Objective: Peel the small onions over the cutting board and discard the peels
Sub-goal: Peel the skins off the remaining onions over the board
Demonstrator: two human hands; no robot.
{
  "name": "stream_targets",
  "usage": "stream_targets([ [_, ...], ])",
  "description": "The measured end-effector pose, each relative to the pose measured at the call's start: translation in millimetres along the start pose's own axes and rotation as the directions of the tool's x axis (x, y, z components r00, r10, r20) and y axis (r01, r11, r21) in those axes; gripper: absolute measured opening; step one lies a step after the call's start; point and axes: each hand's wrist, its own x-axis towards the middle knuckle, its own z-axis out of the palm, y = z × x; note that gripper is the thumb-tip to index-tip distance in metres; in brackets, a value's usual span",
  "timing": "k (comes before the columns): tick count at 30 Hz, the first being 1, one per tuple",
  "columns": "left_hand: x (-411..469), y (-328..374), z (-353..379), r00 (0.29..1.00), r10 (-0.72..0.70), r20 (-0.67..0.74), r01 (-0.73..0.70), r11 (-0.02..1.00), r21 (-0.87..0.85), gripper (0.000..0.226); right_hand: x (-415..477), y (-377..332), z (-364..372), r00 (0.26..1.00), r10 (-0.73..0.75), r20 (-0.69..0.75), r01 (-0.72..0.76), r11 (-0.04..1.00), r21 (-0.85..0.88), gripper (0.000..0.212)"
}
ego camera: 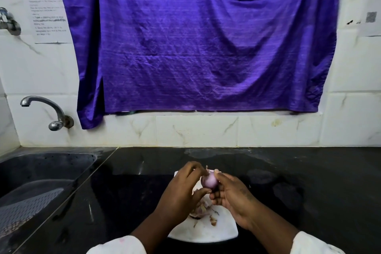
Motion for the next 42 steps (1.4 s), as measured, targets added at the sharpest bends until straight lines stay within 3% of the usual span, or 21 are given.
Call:
stream_targets([
  [12, 14.7, -1.0, -16.8, 0.974, 0.093, 0.206, -0.081, 0.995, -0.065, 0.033, 1.8, 4.7, -7.0, 0.992, 0.035, 0.120, -0.022, 0.994, -0.109, 0.037],
  [17, 8.8, 0.6, -15.6, 0.983, 0.071, 0.171, -0.066, 0.997, -0.034, 0.033, 8.1, 6.0, -9.3, 0.989, 0.082, 0.120, -0.091, 0.994, 0.068, 0.044],
  [19, 3.4, 4.0, -11.0, 0.993, -0.057, 0.104, 0.071, 0.989, -0.133, 0.035, 9.6, 4.1, -10.0, 0.991, 0.058, 0.124, -0.073, 0.991, 0.115, 0.047],
  [22, 1.9, 19.3, -5.8, 0.941, -0.322, 0.106, 0.333, 0.824, -0.459, 0.025, 11.8, 6.6, -10.1, 0.996, -0.004, 0.086, -0.007, 0.993, 0.118, 0.041],
  [26, 3.4, 29.8, 5.2, 0.820, -0.547, 0.170, 0.527, 0.604, -0.598, 0.021, 9.7, 9.5, -12.1, 0.997, -0.056, 0.047, 0.054, 0.998, 0.038, 0.032],
  [28, 3.4, 27.6, 8.6, 0.779, -0.608, 0.152, 0.559, 0.565, -0.606, 0.012, 6.7, 10.9, -12.0, 0.997, -0.072, 0.041, 0.072, 0.997, 0.000, 0.031],
  [35, 7.2, 25.5, 6.4, 0.797, -0.599, 0.069, 0.557, 0.687, -0.467, 0.005, 3.3, 15.4, -12.1, 0.989, -0.144, 0.021, 0.145, 0.986, -0.077, 0.025],
  [42, 13.7, 37.9, -0.2, 0.868, -0.493, -0.063, 0.480, 0.864, -0.154, 0.004, 2.4, 19.1, -7.9, 0.971, -0.239, -0.005, 0.235, 0.959, -0.161, 0.017],
])
